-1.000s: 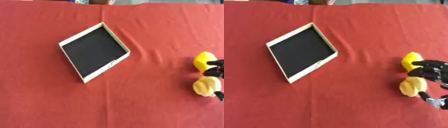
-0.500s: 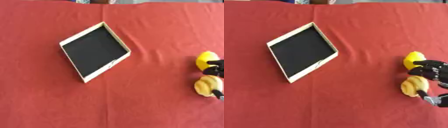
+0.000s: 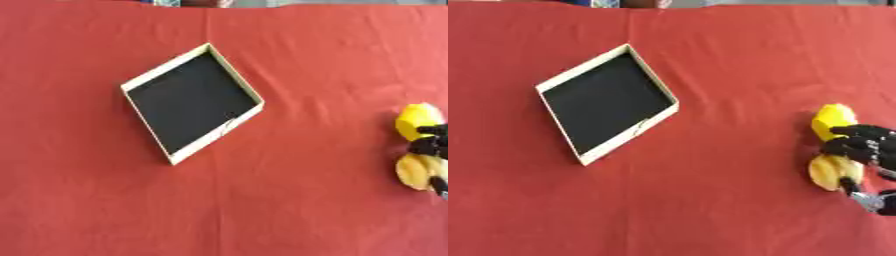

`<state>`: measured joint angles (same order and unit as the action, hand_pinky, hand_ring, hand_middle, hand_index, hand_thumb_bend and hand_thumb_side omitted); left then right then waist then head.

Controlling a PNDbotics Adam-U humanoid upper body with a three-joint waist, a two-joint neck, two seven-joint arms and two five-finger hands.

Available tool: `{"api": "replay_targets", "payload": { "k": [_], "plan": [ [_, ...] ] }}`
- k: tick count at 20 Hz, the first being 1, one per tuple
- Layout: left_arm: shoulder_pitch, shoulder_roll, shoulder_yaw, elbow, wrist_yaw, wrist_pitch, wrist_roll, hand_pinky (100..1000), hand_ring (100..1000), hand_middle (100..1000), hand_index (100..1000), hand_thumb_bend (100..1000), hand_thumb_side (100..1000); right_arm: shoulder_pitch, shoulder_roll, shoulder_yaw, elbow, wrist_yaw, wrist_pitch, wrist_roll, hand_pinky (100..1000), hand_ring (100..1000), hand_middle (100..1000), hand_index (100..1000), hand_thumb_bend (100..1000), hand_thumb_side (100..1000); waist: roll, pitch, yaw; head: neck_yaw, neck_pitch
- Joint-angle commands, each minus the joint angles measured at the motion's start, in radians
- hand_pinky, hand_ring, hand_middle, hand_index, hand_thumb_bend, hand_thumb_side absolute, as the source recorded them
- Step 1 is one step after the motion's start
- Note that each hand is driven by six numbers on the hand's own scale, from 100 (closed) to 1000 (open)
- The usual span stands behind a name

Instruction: Pick up objects on the table and place them in the box.

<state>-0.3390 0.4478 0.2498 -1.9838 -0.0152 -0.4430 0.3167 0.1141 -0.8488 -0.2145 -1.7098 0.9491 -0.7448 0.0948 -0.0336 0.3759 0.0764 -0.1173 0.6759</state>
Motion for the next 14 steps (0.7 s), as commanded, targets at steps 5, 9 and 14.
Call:
{"api": "replay_targets", "payload": {
  "k": [5, 9, 14],
  "plan": [
    [-0.015, 0.013, 0.0, -0.016, 0.007, -0.002, -0.004, 818, 842, 769, 881, 100, 668, -0.011, -0.03, 0.01, -0.01, 0.002, -0.012, 0.019, 952, 1000, 804, 902, 245, 268, 0.002, -0.012, 0.001, -0.001, -0.005],
    [-0.017, 0.009, 0.0, -0.016, 0.008, -0.003, -0.004, 818, 842, 767, 881, 100, 675, -0.038, -0.041, 0.035, -0.026, 0.011, -0.009, -0.014, 933, 960, 716, 762, 214, 272, 0.002, -0.012, 0.007, -0.004, -0.005],
    [-0.017, 0.005, -0.001, -0.016, 0.011, -0.001, -0.005, 818, 842, 766, 881, 100, 687, -0.063, -0.044, 0.057, -0.046, -0.013, 0.01, -0.159, 888, 864, 577, 595, 100, 150, 0.001, -0.012, 0.01, -0.008, -0.005]
  ]
}}
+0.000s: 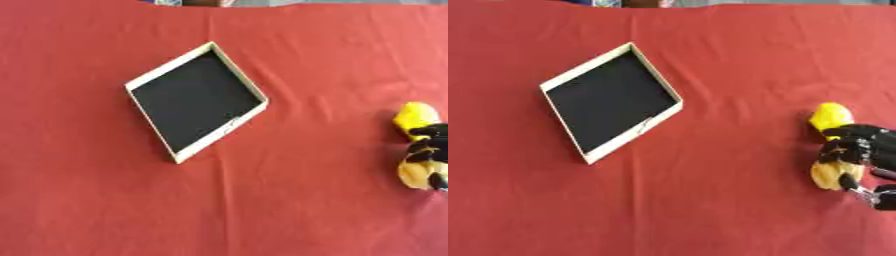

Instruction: Pick up objects on the table and place them in the box.

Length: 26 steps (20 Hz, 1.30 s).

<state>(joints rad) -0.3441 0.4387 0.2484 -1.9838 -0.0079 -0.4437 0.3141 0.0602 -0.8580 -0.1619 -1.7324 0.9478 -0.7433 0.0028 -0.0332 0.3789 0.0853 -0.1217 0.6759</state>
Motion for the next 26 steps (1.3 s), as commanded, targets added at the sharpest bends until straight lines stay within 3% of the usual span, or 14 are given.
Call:
{"api": "replay_targets", "payload": {
  "k": [1, 9, 14, 26],
  "plan": [
    [-0.012, 0.014, -0.001, -0.016, 0.004, 0.0, -0.004, 818, 842, 766, 880, 100, 693, -0.011, -0.035, 0.007, -0.025, -0.021, 0.012, -0.099, 884, 852, 559, 582, 100, 139, 0.0, -0.015, 0.001, -0.003, -0.005],
    [-0.011, 0.011, -0.001, -0.016, 0.008, 0.004, -0.009, 819, 842, 763, 880, 100, 703, -0.013, -0.032, 0.012, -0.026, -0.098, 0.026, -0.232, 857, 798, 523, 505, 100, 238, -0.004, -0.016, 0.0, -0.002, -0.006],
    [-0.011, 0.011, -0.001, -0.016, 0.01, 0.006, -0.01, 819, 843, 762, 880, 100, 704, -0.012, -0.028, 0.013, -0.038, -0.206, 0.012, -0.271, 856, 794, 534, 469, 100, 220, -0.006, -0.018, 0.0, -0.001, -0.008],
    [-0.011, 0.013, -0.004, -0.016, 0.012, 0.008, -0.014, 820, 844, 763, 881, 100, 705, -0.07, -0.085, -0.015, -0.094, -0.473, -0.034, -0.192, 860, 817, 581, 491, 100, 201, -0.016, -0.026, -0.002, 0.002, -0.007]
  ]
}}
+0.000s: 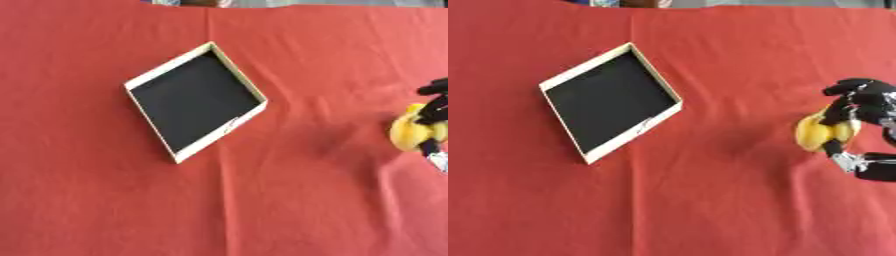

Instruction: Pick up objects on the table and place them in the box.

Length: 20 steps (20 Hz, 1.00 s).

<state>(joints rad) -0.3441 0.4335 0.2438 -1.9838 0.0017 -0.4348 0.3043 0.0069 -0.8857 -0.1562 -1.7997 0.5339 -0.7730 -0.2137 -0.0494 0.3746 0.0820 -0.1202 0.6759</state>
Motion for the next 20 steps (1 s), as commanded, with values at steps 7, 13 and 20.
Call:
{"api": "replay_targets", "payload": {
  "k": [7, 13, 20],
  "plan": [
    [-0.018, 0.018, -0.005, -0.016, 0.009, -0.001, -0.011, 821, 845, 763, 881, 100, 704, -0.146, -0.139, 0.024, -0.055, -0.206, 0.009, 0.111, 859, 816, 585, 504, 100, 199, -0.004, -0.026, 0.015, -0.012, -0.008],
    [-0.029, 0.016, -0.016, -0.016, 0.019, -0.002, -0.021, 821, 845, 764, 880, 100, 703, -0.353, -0.189, 0.125, -0.044, -0.316, 0.072, 0.204, 852, 806, 578, 509, 100, 199, -0.004, -0.03, 0.038, -0.03, -0.012],
    [-0.035, 0.012, -0.025, -0.016, 0.03, -0.001, -0.032, 821, 845, 765, 880, 100, 702, -0.614, -0.128, 0.271, -0.005, -0.383, 0.13, 0.342, 810, 759, 563, 526, 100, 198, -0.007, -0.036, 0.06, -0.047, -0.02]
  ]
}}
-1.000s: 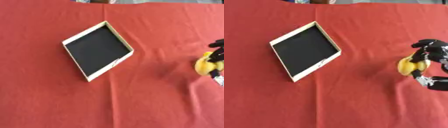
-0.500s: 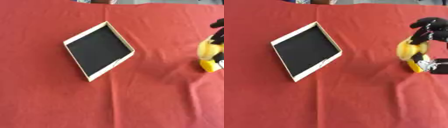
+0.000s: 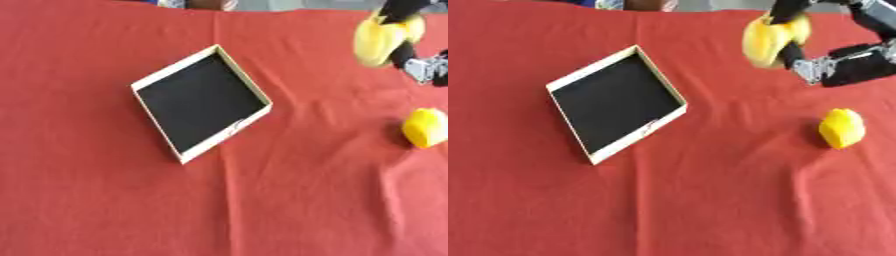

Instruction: Pick up objects on the table and place them in the box.

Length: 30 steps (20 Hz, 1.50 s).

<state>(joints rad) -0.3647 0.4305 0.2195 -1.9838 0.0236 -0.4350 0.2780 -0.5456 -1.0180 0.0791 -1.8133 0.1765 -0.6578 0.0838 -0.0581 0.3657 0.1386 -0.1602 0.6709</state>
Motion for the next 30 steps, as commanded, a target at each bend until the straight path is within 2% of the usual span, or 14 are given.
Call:
{"api": "replay_targets", "payload": {
  "k": [1, 6, 11, 15, 21, 25, 30],
  "plan": [
    [-0.015, 0.014, -0.002, -0.016, 0.01, -0.001, -0.008, 821, 845, 765, 880, 100, 702, -0.106, 0.029, 0.063, 0.019, -0.027, 0.024, 0.07, 805, 755, 563, 527, 100, 198, 0.002, -0.028, 0.006, -0.008, -0.017],
    [-0.014, 0.01, -0.005, -0.016, 0.016, 0.001, -0.012, 821, 845, 765, 880, 100, 702, -0.27, 0.158, 0.164, 0.096, 0.018, 0.075, 0.156, 769, 734, 557, 539, 100, 198, 0.0, -0.033, 0.017, -0.008, -0.018],
    [-0.012, 0.005, -0.006, -0.016, 0.02, 0.002, -0.016, 822, 846, 765, 880, 100, 702, -0.354, 0.303, 0.223, 0.181, 0.086, 0.115, 0.181, 763, 735, 551, 545, 100, 198, 0.0, -0.034, 0.024, 0.002, -0.017],
    [-0.012, 0.002, -0.007, -0.016, 0.023, 0.002, -0.019, 822, 846, 765, 879, 100, 702, -0.377, 0.414, 0.243, 0.257, 0.169, 0.124, 0.181, 764, 746, 550, 554, 100, 199, 0.003, -0.034, 0.029, -0.001, -0.014],
    [-0.014, -0.005, -0.011, -0.016, 0.029, 0.003, -0.025, 822, 846, 765, 879, 100, 703, -0.381, 0.537, 0.269, 0.389, 0.276, 0.119, 0.215, 764, 768, 552, 570, 100, 198, 0.005, -0.032, 0.037, -0.007, -0.011],
    [-0.013, -0.009, -0.011, -0.016, 0.033, 0.004, -0.029, 822, 846, 765, 879, 100, 703, -0.366, 0.586, 0.273, 0.463, 0.358, 0.097, 0.218, 765, 776, 556, 579, 100, 199, 0.004, -0.03, 0.043, -0.005, -0.011],
    [-0.011, -0.013, -0.011, -0.016, 0.036, 0.006, -0.033, 822, 846, 764, 878, 100, 704, -0.354, 0.61, 0.271, 0.508, 0.457, 0.074, 0.177, 766, 782, 565, 617, 100, 201, 0.003, -0.028, 0.044, -0.002, -0.013]
  ]
}}
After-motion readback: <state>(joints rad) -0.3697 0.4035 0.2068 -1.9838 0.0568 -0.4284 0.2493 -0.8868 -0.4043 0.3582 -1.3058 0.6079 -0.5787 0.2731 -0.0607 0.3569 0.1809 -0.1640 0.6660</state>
